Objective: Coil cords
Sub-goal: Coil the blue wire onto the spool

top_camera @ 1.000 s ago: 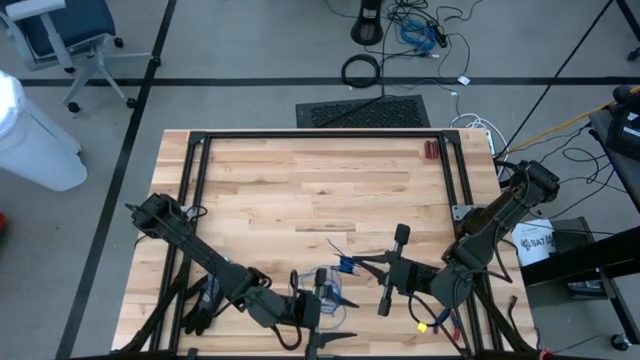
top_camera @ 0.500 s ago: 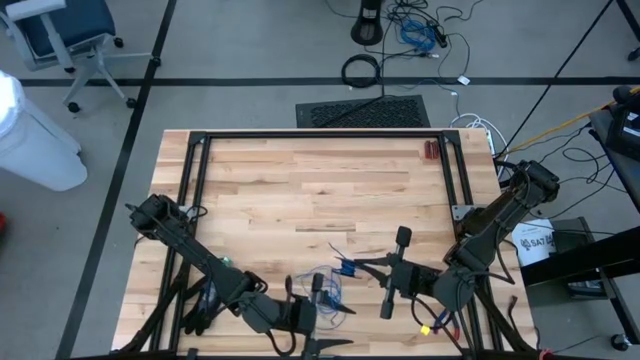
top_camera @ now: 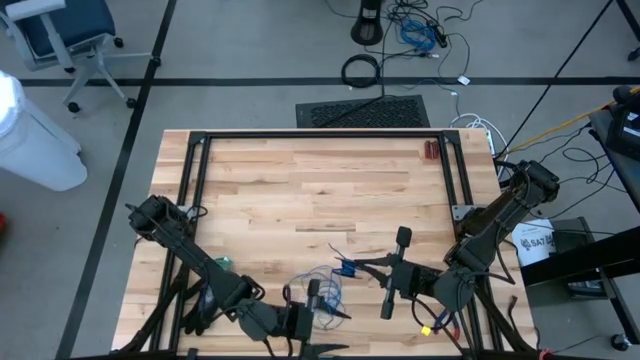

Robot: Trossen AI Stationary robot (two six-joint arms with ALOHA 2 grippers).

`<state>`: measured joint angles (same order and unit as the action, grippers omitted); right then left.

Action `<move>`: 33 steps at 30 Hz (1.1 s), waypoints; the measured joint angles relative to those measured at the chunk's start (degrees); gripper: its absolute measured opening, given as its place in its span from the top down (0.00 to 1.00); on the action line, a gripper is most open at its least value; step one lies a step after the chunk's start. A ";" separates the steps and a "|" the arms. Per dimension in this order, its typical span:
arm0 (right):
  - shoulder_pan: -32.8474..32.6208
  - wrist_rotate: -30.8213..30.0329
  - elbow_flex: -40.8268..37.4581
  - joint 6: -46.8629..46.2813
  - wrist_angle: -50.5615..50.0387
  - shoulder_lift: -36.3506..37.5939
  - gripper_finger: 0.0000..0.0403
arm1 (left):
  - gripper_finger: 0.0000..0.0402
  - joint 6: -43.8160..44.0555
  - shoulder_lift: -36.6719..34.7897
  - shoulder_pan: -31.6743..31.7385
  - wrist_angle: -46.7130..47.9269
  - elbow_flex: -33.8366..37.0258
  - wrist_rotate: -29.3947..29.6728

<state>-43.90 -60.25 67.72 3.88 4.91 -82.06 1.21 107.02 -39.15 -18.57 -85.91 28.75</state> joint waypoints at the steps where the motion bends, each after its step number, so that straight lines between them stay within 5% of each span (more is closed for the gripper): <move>1: 0.00 0.02 0.00 0.00 0.02 0.01 1.00 | 0.35 0.00 0.00 -0.16 0.02 0.00 0.00; 7: -0.11 -2.12 0.00 0.58 0.00 0.07 1.00 | 0.35 -0.03 0.00 -1.03 0.04 0.00 0.97; 18: -0.44 -3.10 0.02 1.57 0.00 0.09 1.00 | 0.38 -0.04 -2.90 -3.00 0.30 -0.02 16.33; 33: -0.46 -3.08 0.02 1.29 -0.02 0.09 1.00 | 0.89 -2.01 -7.96 -6.74 6.64 -0.02 22.58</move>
<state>-44.36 -63.33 67.75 5.17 4.89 -81.97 -0.80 99.06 -45.89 -11.92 -85.93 51.33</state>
